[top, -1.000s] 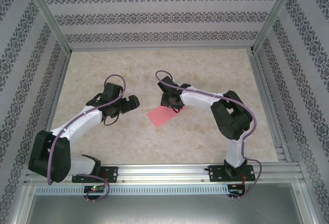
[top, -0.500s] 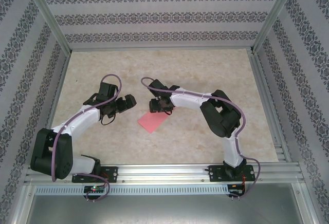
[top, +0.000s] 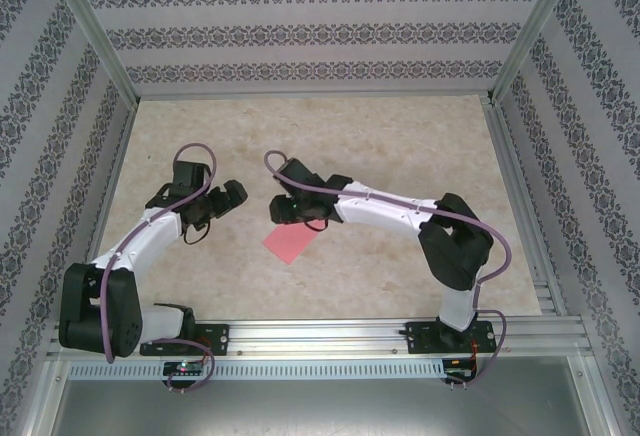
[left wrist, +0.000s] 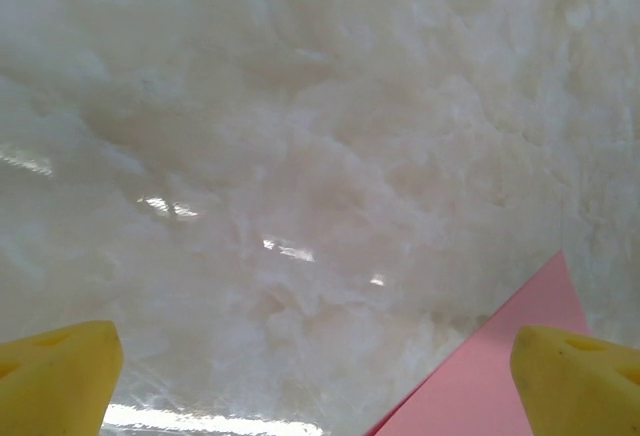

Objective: Fold a paper plane with a square sheet of paper (pick it up from the middle)
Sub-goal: Rotate the square sheet of paper at the center of the table.

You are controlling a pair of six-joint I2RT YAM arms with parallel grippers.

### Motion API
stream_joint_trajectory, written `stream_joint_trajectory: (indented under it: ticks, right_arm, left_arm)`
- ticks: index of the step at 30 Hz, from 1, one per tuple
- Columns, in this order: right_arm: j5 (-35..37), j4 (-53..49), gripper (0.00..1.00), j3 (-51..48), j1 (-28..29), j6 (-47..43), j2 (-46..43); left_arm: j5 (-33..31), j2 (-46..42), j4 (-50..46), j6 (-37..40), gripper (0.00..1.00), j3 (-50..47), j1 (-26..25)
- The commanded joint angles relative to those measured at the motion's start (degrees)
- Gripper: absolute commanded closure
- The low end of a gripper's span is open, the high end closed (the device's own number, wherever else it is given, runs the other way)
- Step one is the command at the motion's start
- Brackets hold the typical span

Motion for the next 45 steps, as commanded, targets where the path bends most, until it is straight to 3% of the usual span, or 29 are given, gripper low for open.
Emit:
stream_joint_trajectory:
  ticks: [1,7,18,21,26,31,34,38,45]
  right_arm:
    - [-2.2,3.4,0.66,-2.4,2.9,9.9,1.6]
    - [-4.0,2.2,0.67,-3.2,4.4,11.6,4.5]
    - [-8.3,-4.6,0.65,-2.0,3.9,2.2,9.5]
    - [-9.5,-6.2,0.65,-3.6,3.0,-1.9,9.1]
    - [-7.7,-12.7,0.63,-8.6,-0.1,-16.5,5.7]
    - [-8.2,-12.6,0.62,-11.5,-7.5,-24.0,0.3]
    - [-8.1,-10.5,0.59,-9.9,-9.4,-20.9,-2.8]
    - [-5.2,-1.2,0.51,-11.9,-10.8,-9.5,-7.2]
    - [-4.5,2.3,0.60,-5.1,-11.6,-1.2,1.3]
  left_arm:
    - [1.8,-1.2,0.9,-3.0,0.00,-2.2,2.1]
    - [5.3,-1.1,1.6,-2.6,0.00,-2.6,2.9]
    - [7.8,-2.1,-1.9,2.8,0.00,-1.6,2.9]
    - [9.7,-1.0,-2.6,3.9,0.00,-0.5,2.8]
    - [10.9,0.0,-2.3,4.9,0.00,-0.5,2.4]
    - [11.4,0.9,-2.3,5.1,0.00,0.2,0.9]
    - [12.6,1.1,-1.9,4.7,0.00,0.3,-0.3]
    - [13.6,0.9,-1.3,3.4,0.00,0.1,-3.6]
    - [13.5,1.5,1.8,-3.1,0.05,-0.9,-13.2]
